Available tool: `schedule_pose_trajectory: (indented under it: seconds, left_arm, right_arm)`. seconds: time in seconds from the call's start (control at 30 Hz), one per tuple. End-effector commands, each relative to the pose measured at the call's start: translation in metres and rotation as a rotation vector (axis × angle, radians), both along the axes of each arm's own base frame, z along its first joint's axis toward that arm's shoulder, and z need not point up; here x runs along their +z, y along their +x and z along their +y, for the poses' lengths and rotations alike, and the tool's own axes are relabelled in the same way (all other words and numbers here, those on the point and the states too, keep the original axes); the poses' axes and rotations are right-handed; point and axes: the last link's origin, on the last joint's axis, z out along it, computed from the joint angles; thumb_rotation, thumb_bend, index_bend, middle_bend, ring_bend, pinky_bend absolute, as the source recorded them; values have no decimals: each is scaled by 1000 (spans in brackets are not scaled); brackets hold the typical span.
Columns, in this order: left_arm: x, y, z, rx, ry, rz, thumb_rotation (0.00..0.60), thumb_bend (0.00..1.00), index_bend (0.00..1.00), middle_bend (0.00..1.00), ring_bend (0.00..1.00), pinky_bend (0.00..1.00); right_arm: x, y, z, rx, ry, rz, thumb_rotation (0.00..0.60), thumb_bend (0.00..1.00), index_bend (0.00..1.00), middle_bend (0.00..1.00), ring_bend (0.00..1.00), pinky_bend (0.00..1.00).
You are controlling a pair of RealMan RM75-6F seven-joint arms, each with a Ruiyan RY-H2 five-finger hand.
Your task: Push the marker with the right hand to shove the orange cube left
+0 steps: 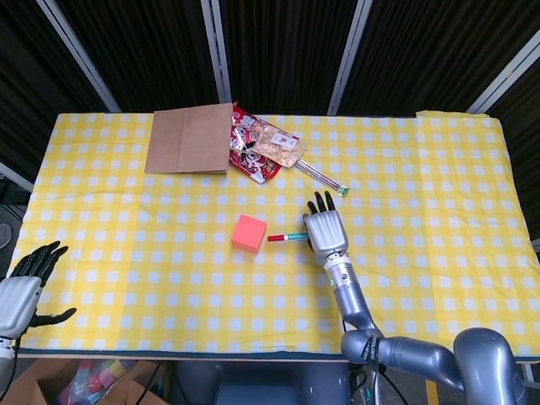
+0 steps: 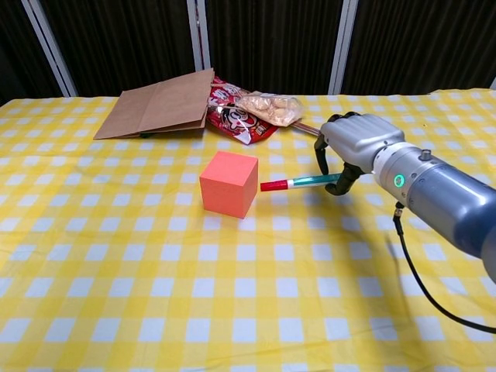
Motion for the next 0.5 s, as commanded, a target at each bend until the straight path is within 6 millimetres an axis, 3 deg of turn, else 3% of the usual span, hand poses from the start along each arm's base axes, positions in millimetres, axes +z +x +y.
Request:
schedule_pose_trajectory:
  seconds: [0.03,0.27,0.5]
  left_arm:
    - [0,0,0,0,0,1,600,0,0,0,0,79]
    - [0,1,0,-2,0,5,600,0,0,0,0,79]
    - [0,1,-1,1,0,2,600,0,0,0,0,79]
  right_arm:
    - [7,-7,1,-25,-19,19,600,552,674,240,10,0]
    - [16,-16,1,-92,-56,40,600,553,674,241,10,0]
    - [10,-9,1,-116,-49,29,600,553,674,241,10,0]
